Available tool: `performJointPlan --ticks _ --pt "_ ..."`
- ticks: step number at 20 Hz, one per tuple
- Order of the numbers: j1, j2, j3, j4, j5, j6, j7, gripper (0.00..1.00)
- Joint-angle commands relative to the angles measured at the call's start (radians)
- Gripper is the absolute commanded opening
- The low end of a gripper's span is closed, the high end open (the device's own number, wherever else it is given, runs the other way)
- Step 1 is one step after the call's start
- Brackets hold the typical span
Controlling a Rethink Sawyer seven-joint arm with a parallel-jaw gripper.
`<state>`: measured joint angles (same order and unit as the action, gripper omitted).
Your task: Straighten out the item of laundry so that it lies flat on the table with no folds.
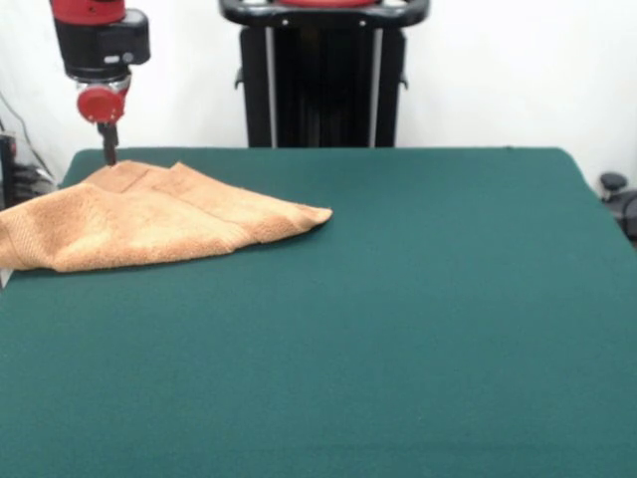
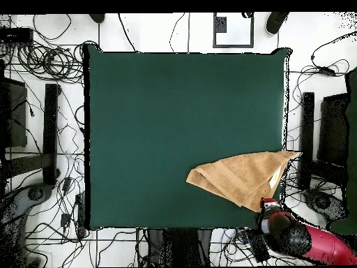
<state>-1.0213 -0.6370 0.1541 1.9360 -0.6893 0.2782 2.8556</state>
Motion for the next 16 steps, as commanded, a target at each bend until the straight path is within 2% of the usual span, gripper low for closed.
performJointPlan --ticks 1,8,16 --pt "0.018 -0.022 0.170 -0.043 -0.048 0.109 -0.291 1.00" --pt "-0.076 0.019 0.255 -0.131 -0.065 0.207 -0.431 1.00" --pt "-0.118 0.047 0.304 -0.147 -0.109 0.213 -0.433 1.00"
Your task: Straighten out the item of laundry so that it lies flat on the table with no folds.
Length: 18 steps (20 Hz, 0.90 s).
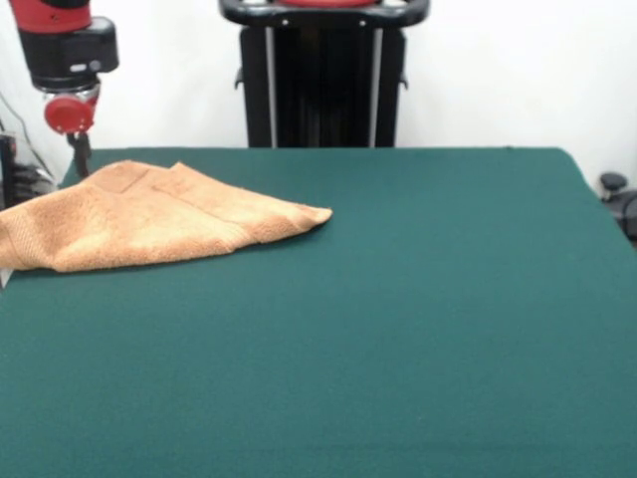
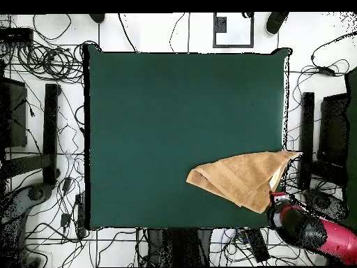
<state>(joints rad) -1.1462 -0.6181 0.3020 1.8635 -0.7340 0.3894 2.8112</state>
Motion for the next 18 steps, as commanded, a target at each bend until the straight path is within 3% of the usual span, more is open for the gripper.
performJointPlan --ticks 1,8,10,13,18 --pt "-0.004 0.032 0.164 -0.078 -0.067 0.105 -0.402 1.00" --pt "-0.017 0.036 0.172 -0.068 -0.058 0.106 -0.406 1.00" --pt "-0.016 0.013 0.172 -0.040 -0.041 0.107 -0.392 1.00" --pt "-0.004 -0.083 0.179 0.031 -0.082 -0.072 -0.296 1.00" --pt "-0.035 -0.131 0.216 0.091 -0.033 -0.068 -0.267 1.00"
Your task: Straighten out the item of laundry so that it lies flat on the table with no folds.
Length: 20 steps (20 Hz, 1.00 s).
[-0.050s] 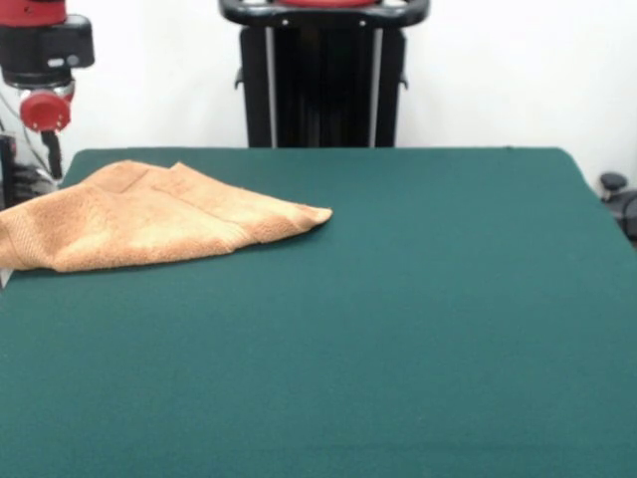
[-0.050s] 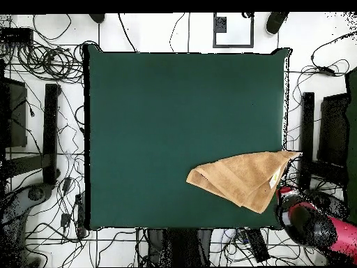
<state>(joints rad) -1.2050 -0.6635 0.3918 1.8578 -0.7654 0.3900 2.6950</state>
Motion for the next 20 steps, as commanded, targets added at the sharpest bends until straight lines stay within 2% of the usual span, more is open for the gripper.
performJointPlan --ticks 1,5,7,11,13,17,20 --pt "0.021 -0.083 0.126 0.103 0.000 -0.081 -0.136 1.00" --pt "-0.017 -0.123 0.140 0.172 -0.014 -0.208 -0.070 1.00" --pt "-0.061 -0.146 0.177 0.209 -0.005 -0.235 -0.075 1.00" --pt "-0.124 -0.084 0.229 0.224 -0.014 -0.296 -0.064 1.00" --pt "-0.107 -0.064 0.200 0.221 -0.047 -0.382 -0.025 1.00" --pt "-0.088 -0.045 0.161 0.222 -0.058 -0.456 0.004 1.00" --pt "-0.092 -0.019 0.161 0.218 -0.057 -0.459 0.002 1.00"
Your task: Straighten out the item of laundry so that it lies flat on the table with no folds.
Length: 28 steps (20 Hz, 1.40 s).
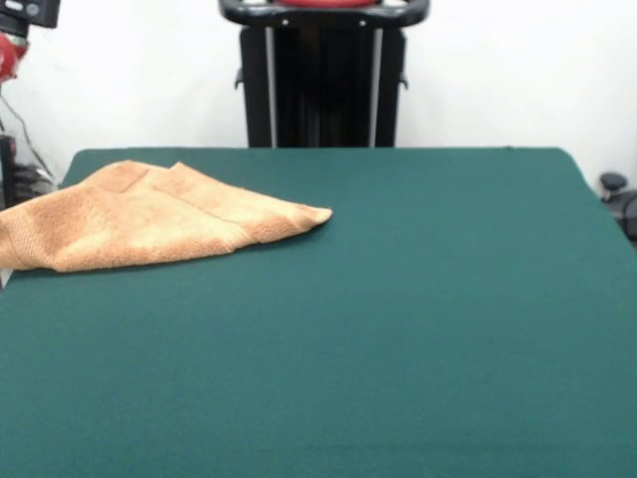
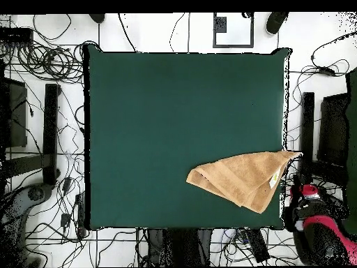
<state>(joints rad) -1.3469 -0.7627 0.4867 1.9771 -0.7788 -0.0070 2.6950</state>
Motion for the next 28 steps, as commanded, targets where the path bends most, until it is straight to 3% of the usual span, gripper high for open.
performJointPlan --ticks 1,9,14,23,28 --pt "0.059 0.087 0.054 0.097 -0.043 -0.074 0.007 1.00" --pt "0.197 0.132 -0.108 0.084 -0.006 -0.224 0.061 1.00" --pt "0.236 0.155 -0.150 0.065 0.007 -0.263 0.062 1.00" --pt "0.104 0.185 0.031 0.017 -0.046 -0.096 -0.014 1.00" --pt "0.073 0.210 0.079 -0.006 -0.040 -0.045 -0.052 1.00"
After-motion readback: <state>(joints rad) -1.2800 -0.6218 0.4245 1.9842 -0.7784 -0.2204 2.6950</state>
